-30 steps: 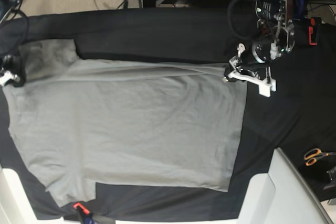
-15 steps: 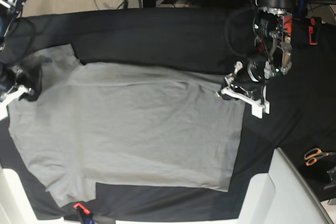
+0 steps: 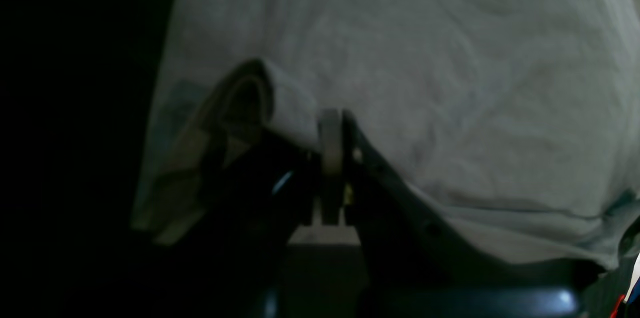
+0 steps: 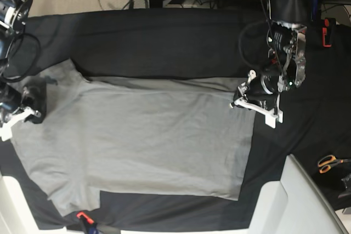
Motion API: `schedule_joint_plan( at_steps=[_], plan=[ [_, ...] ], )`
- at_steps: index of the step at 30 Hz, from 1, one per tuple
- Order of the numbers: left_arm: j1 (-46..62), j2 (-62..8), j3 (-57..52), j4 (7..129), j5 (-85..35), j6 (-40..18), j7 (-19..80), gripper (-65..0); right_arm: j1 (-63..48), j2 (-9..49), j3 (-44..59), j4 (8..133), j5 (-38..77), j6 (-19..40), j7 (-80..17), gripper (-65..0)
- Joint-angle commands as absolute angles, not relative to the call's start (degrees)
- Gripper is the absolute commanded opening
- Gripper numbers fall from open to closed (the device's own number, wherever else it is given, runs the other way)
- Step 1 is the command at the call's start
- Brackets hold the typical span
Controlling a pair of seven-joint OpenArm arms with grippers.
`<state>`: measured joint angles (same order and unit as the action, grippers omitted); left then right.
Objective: Fold the T-shirt properly
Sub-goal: 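Lift the pinched side edge and drag it across the shirt body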
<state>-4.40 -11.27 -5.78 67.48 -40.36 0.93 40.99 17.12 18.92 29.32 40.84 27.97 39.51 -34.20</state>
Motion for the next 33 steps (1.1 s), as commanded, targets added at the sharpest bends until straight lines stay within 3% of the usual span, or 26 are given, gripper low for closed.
schedule_joint_plan(
  at_steps=[1, 9, 17, 23, 25, 28, 31, 33],
  plan=[
    [-6.02, -11.91, -5.93, 67.56, -40.4, 0.57, 40.13, -65.0, 18.95, 20.18, 29.32, 41.1, 28.97, 40.0, -32.22, -64.8],
    [-9.27, -9.54, -6.02, 65.45, -29.49, 0.31, 39.87, -65.0, 19.21, 20.0, 29.32, 40.92, 28.88, 40.0, -27.56, -64.8],
    [-10.42, -9.36, -5.93, 65.36, -28.79, 0.31, 39.34, -65.0, 20.18, 20.0, 29.32, 40.92, 28.88, 40.0, -27.03, -64.2],
    [-10.07, -9.36, -6.37, 64.84, -28.88, 0.48, 33.36, -65.0, 20.44, 20.0, 29.76, 40.92, 28.88, 40.0, -26.59, -63.2],
    [-10.42, -9.36, -6.55, 63.34, -29.14, 0.57, 31.69, -65.0, 20.35, 20.0, 29.76, 40.92, 28.88, 40.0, -24.75, -58.2],
    [-10.51, -9.36, -6.64, 62.2, -29.32, 0.57, 28.0, -65.0, 20.09, 20.0, 29.85, 40.92, 28.88, 40.0, -23.6, -43.2],
    [-10.51, -9.54, -6.64, 62.2, -29.32, 0.57, 25.1, -55.3, 19.12, 20.09, 30.29, 41.27, 29.23, 40.0, -22.81, -26.7],
    [-10.51, -9.63, -6.64, 62.73, -29.32, 0.57, 24.48, -45.7, 18.51, 19.91, 32.92, 42.68, 29.23, 40.0, -22.55, -21.6]
  ],
)
